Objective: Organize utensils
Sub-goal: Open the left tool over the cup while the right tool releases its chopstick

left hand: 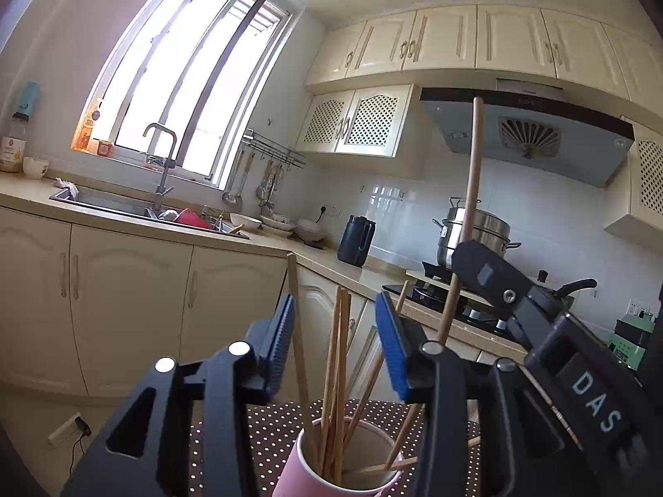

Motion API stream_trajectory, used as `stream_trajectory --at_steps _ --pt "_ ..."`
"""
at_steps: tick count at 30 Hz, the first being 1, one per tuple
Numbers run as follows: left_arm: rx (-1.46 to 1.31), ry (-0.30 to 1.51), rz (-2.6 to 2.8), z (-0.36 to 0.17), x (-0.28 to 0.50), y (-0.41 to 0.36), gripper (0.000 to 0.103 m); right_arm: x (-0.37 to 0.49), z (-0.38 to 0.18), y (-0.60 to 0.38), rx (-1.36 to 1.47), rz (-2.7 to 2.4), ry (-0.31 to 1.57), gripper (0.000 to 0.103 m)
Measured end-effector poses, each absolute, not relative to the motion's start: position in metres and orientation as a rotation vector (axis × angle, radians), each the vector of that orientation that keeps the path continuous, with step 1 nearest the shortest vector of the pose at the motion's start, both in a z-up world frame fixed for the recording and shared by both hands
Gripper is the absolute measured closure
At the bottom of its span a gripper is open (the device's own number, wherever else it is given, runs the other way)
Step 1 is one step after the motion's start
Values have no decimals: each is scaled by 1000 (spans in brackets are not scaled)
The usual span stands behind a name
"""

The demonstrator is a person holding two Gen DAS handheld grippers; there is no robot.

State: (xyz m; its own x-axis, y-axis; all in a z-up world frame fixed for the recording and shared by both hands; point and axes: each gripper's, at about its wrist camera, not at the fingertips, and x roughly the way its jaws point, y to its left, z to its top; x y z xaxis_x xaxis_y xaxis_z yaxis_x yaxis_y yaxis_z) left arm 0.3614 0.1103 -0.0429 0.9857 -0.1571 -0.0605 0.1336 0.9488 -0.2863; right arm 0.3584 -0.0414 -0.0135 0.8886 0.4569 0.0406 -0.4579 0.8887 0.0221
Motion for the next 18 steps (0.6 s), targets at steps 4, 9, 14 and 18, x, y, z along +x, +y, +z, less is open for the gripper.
stream_trajectory --at_steps 4,9,14,18 --pt "-284 94 -150 -44 360 115 62 359 -15 -42 37 476 -24 97" --pt "-291 114 -156 -48 359 118 60 358 -16 -41 37 478 -10 97" --pt "-314 128 -159 -49 357 126 55 358 -16 -39 33 476 -1 97" --pt "-334 142 -165 -51 357 136 52 358 -16 -42 50 476 8 97"
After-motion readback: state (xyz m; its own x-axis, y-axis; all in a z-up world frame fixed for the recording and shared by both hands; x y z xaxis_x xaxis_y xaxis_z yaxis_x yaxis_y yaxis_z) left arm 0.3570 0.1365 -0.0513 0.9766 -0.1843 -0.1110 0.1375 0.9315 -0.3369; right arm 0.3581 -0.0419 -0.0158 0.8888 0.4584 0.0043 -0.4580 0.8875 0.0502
